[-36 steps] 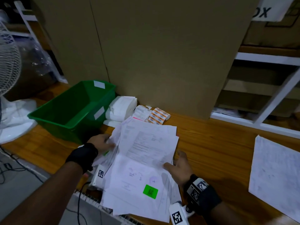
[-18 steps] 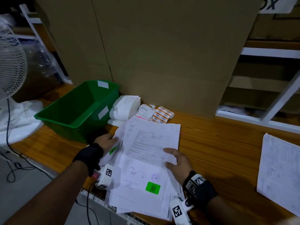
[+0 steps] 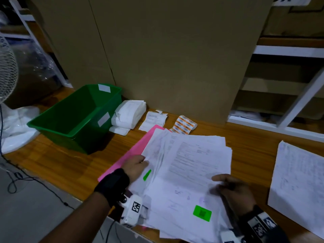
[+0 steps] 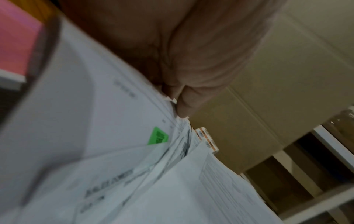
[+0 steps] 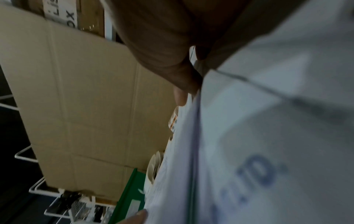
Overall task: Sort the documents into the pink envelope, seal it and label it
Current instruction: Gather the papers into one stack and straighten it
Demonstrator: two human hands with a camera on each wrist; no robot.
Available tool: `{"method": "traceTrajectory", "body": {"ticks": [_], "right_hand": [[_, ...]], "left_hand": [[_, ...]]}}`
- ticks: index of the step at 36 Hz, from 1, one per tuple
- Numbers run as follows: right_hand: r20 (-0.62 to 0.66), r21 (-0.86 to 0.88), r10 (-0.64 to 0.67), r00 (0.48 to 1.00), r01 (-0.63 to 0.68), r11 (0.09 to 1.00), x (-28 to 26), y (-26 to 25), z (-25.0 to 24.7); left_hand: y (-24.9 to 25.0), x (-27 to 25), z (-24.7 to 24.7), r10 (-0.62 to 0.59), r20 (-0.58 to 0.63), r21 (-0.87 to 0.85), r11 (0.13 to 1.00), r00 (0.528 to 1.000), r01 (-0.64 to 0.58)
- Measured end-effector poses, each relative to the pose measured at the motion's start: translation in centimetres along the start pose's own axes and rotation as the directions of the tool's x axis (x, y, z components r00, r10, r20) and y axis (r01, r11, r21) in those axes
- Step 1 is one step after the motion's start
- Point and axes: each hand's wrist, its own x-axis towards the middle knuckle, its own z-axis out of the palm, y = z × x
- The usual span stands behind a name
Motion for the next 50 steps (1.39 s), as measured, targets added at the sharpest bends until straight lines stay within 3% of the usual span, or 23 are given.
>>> {"method": "traceTrajectory", "body": {"ticks": [6, 10, 13, 15, 17, 19, 25, 28, 33, 35, 39, 43, 46, 50], "right_hand": [[-0.008, -0.205, -0.087, 0.996, 0.084, 0.975, -1.6, -0.7, -5.2], [0.007, -0.266, -0.110, 0.994, 0.108, 0.958, -2.7, -0.4, -7.3], [0.067, -0.313, -0.091, 0.994, 0.108, 0.944, -2.6, -0.3, -7.2], [0.105, -0.338, -0.095, 0.990, 0.125, 0.933, -2.1, -0.5, -6.7], [0.201, -0.381, -0.042, 0.979, 0.118, 0.917, -1.9, -1.6, -6.0], [0.217, -0.348, 0.002, 0.976, 0.075, 0.934, -1.9, -2.2, -5.6], [0.219, -0.195, -0.012, 0.976, 0.056, 0.979, -0.9, -2.5, -3.9], [0.216, -0.086, -0.017, 0.976, 0.037, 0.996, -0.7, -2.8, -2.5], [0.279, 0.004, 0.002, 0.960, -0.003, 1.000, -0.9, -3.1, -0.2], [0.300, 0.028, -0.008, 0.954, 0.000, 1.000, -0.9, -3.4, 0.4], [0.281, 0.081, -0.005, 0.960, -0.018, 0.997, -0.8, -3.5, 1.4], [0.255, 0.094, 0.002, 0.967, -0.027, 0.995, -0.7, -3.8, 2.7], [0.237, 0.107, -0.011, 0.972, -0.015, 0.994, -0.6, -4.3, 3.7], [0.191, 0.217, 0.033, 0.981, -0.075, 0.973, -0.4, -5.1, 4.8]], "left_hand": [[2.9, -1.0, 4.0, 0.106, 0.019, 0.069, 0.992, 0.994, -0.107], [3.9, -1.3, 5.2, 0.062, -0.005, 0.307, 0.950, 0.998, -0.058], [4.4, -1.7, 5.1, 0.036, -0.027, 0.544, 0.839, 0.999, -0.015], [4.3, -1.5, 4.8, 0.010, -0.064, 0.577, 0.816, 0.998, 0.029], [4.5, -1.1, 4.5, 0.010, -0.107, 0.488, 0.872, 0.994, 0.044], [5.0, -0.7, 4.0, 0.010, -0.136, 0.381, 0.924, 0.991, 0.043], [6.5, 0.1, 2.3, -0.128, -0.164, 0.427, 0.884, 0.978, 0.188], [7.0, 0.3, 1.4, -0.178, -0.157, 0.355, 0.908, 0.971, 0.224], [6.5, -0.1, 0.7, -0.256, -0.015, 0.007, 0.967, 0.967, 0.256], [6.6, 0.0, 0.8, -0.237, -0.017, 0.037, 0.971, 0.971, 0.238], [6.6, 0.2, 1.5, -0.205, -0.067, 0.270, 0.938, 0.976, 0.215], [5.7, 0.6, 1.7, -0.197, -0.036, 0.309, 0.930, 0.980, 0.199], [4.9, 1.1, 1.3, -0.179, -0.024, 0.245, 0.953, 0.983, 0.180], [5.0, 0.7, 0.3, -0.197, 0.041, 0.002, 0.980, 0.980, 0.197]]}}
